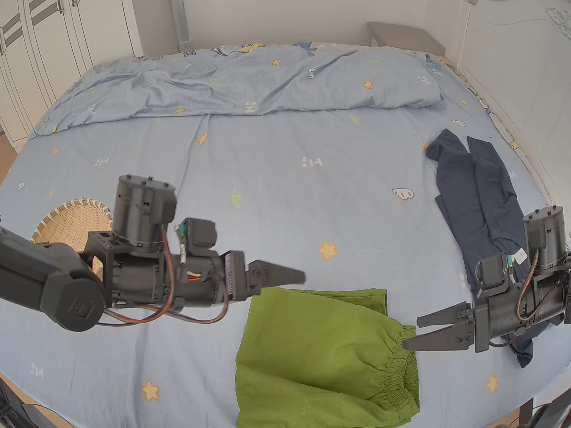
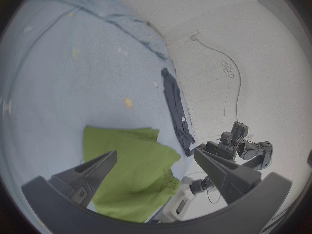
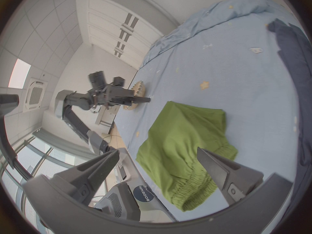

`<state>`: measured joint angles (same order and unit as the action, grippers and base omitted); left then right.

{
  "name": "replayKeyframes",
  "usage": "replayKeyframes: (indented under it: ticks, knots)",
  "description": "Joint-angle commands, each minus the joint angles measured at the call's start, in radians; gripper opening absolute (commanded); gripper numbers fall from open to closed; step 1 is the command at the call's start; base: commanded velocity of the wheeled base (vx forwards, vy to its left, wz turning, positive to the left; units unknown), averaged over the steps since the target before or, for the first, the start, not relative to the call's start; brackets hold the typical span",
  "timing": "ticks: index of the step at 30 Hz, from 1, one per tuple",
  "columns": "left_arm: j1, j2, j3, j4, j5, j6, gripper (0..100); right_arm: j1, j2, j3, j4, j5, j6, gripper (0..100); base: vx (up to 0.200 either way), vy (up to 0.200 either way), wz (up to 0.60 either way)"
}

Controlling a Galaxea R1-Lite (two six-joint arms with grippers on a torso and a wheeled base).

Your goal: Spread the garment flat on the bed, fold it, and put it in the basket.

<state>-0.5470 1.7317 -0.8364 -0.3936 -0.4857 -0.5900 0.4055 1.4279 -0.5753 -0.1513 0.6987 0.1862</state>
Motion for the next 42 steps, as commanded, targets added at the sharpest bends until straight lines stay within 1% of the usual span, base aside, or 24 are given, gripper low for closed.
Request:
replayKeyframes:
  ticks: [1, 2, 4, 5, 12, 13, 14, 18, 22, 26, 27, 30, 32, 33, 35, 38, 42]
  knots:
    - [0.179, -0.031, 0.163, -0.010, -0.163, 0.047, 100, 0.156, 0.132, -0.032, -0.062, -0.002, 0.003, 100, 0.000, 0.000, 0.00]
    - [0.191, -0.021, 0.171, -0.004, -0.185, 0.081, 100, 0.164, 0.146, -0.032, -0.080, -0.002, 0.004, 100, 0.000, 0.000, 0.00]
    - [0.193, -0.017, 0.172, -0.001, -0.189, 0.090, 100, 0.165, 0.152, -0.031, -0.085, -0.002, 0.004, 100, 0.000, 0.000, 0.00]
    - [0.191, 0.035, 0.192, -0.001, -0.220, 0.150, 100, 0.177, 0.217, -0.026, -0.116, -0.002, 0.004, 100, 0.000, 0.000, 0.00]
    - [0.173, 0.138, 0.220, -0.008, -0.228, 0.200, 100, 0.174, 0.293, 0.006, -0.180, -0.002, 0.004, 100, 0.000, 0.000, 0.00]
    - [0.171, 0.138, 0.220, -0.008, -0.228, 0.200, 100, 0.174, 0.295, 0.006, -0.182, -0.002, 0.004, 100, 0.000, 0.000, 0.00]
    - [0.145, 0.163, 0.218, -0.010, -0.229, 0.202, 100, 0.173, 0.304, 0.008, -0.186, -0.008, 0.006, 100, 0.000, 0.000, 0.00]
    - [0.101, 0.212, 0.209, -0.011, -0.229, 0.202, 100, 0.150, 0.313, 0.015, -0.180, -0.030, 0.013, 100, 0.000, 0.000, 0.00]
    - [0.087, 0.252, 0.204, -0.016, -0.229, 0.203, 100, 0.104, 0.336, 0.038, -0.192, -0.028, 0.010, 100, 0.000, 0.000, 0.00]
    - [0.079, 0.279, 0.206, -0.059, -0.229, 0.196, 100, 0.062, 0.336, 0.058, -0.195, -0.028, 0.006, 100, 0.000, 0.000, 0.00]
    - [0.079, 0.279, 0.206, -0.059, -0.229, 0.196, 100, 0.062, 0.336, 0.058, -0.195, -0.028, 0.006, 100, 0.000, 0.000, 0.00]
    - [0.064, 0.302, 0.211, -0.105, -0.229, 0.190, 100, 0.018, 0.344, 0.065, -0.195, -0.024, 0.003, 100, 0.000, 0.000, 0.00]
    - [0.062, 0.302, 0.211, -0.110, -0.229, 0.188, 100, 0.010, 0.350, 0.063, -0.195, -0.022, 0.004, 100, 0.000, 0.000, 0.00]
    - [0.055, 0.315, 0.204, -0.113, -0.229, 0.182, 100, -0.007, 0.384, 0.054, -0.197, -0.019, 0.003, 100, 0.000, 0.000, 0.00]
    - [0.050, 0.318, 0.203, -0.116, -0.229, 0.182, 100, -0.008, 0.393, 0.054, -0.202, -0.019, 0.003, 100, 0.000, 0.000, 0.00]
    - [0.044, 0.335, 0.195, -0.128, -0.229, 0.174, 100, -0.010, 0.407, 0.068, -0.260, -0.016, 0.004, 100, 0.000, 0.000, 0.00]
    - [0.018, 0.342, 0.184, -0.151, -0.229, 0.119, 100, -0.011, 0.410, 0.081, -0.294, -0.016, 0.004, 100, 0.000, 0.000, 0.00]
